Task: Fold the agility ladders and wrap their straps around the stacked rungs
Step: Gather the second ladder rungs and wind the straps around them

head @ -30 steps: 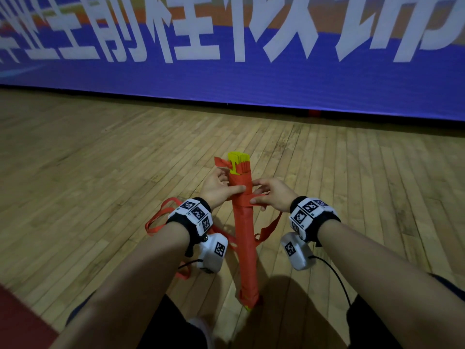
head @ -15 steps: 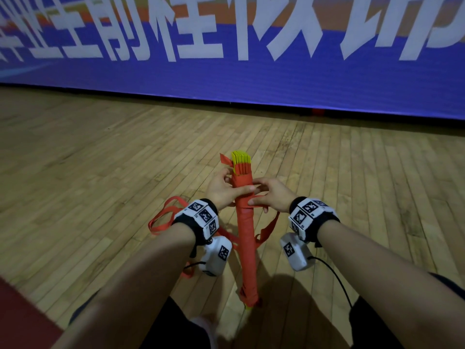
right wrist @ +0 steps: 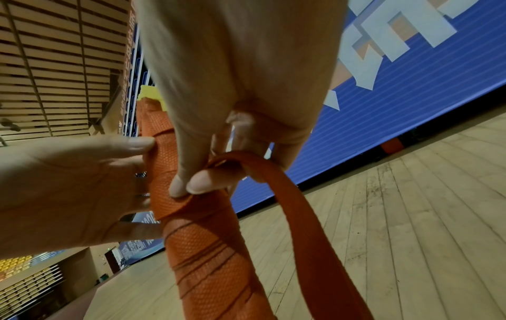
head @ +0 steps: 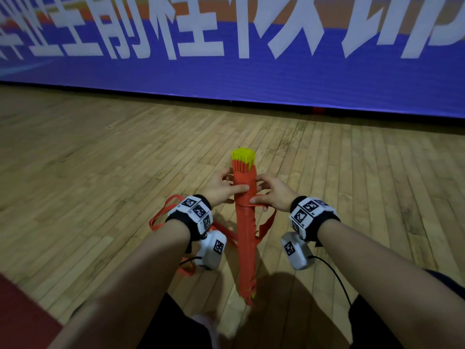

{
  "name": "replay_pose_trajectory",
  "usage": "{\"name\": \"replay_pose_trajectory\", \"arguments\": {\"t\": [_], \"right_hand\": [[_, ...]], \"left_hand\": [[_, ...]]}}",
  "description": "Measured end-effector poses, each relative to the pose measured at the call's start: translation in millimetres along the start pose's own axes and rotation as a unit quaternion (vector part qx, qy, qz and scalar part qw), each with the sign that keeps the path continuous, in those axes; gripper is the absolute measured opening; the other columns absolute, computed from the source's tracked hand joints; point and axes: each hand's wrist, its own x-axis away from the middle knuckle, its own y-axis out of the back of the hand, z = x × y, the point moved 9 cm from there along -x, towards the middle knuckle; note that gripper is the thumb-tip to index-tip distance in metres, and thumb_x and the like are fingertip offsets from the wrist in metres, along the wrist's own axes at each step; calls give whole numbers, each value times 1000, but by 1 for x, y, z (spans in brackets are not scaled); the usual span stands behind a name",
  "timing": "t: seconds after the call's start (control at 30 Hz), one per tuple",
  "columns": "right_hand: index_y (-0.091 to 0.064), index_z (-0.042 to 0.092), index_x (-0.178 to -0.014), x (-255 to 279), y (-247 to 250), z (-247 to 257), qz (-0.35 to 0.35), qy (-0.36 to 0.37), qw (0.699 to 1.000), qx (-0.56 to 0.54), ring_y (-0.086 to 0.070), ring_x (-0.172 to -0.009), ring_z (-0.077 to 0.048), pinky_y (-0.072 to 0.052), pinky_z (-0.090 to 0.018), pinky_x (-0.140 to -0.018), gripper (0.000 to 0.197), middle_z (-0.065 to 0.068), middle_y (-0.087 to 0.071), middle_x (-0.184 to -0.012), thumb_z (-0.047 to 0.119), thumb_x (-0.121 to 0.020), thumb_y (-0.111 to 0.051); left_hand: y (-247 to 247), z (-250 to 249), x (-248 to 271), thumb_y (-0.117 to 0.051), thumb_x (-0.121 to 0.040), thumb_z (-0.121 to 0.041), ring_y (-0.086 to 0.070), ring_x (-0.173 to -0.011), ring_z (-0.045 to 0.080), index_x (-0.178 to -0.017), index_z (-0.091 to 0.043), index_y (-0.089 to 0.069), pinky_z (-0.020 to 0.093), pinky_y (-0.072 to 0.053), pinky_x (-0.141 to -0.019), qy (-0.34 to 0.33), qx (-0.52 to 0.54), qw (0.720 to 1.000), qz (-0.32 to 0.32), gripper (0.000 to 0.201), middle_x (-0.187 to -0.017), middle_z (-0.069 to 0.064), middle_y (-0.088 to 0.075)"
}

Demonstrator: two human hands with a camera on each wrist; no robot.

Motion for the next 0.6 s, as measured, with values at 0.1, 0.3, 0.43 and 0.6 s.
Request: {"name": "replay_pose_trajectory", "arguments": {"t": [0.1,0.3,0.43,0.6], "right_hand": [[-46,13,-112,-1,2,0,-20,6,1000,18,-54,-40,-4,-48,-21,-44,44,-4,-55,-86,0,-79,-72],[-45,14,-104,-2,3,-2,-34,5,999,27,-54,-46,-10,-48,-22,-43,38,-6,-53,-83,-1,-80,-71],[-45,16,-108,3,5,-2,-27,5,999,18,-56,-55,-16,-50,-23,-45,42,-6,-55,-87,-1,-79,-71],[-47,13,-122,10,14,-2,-22,1,1000,9,-60,-75,-26,-52,-22,-47,50,-6,-55,-95,-2,-80,-70]], "left_hand": [[0,1,-1,-85,-70,-25,-63,-95,24,-116,-19,-53,37,-57,-69,-22,-69,996,-49,56,-103,0,-57],[5,4,-3,-80,-73,-5,-62,-94,32,-93,-16,-59,52,-55,-82,-22,-16,998,-64,30,-88,4,-56],[-4,0,-1,-72,-78,3,-62,-81,19,-108,-9,-58,37,-56,-74,-22,37,999,-25,35,-88,2,-58],[-16,-4,0,-70,-80,5,-65,-87,19,-111,-10,-56,28,-57,-72,-30,64,997,10,37,-95,1,-64]]}}
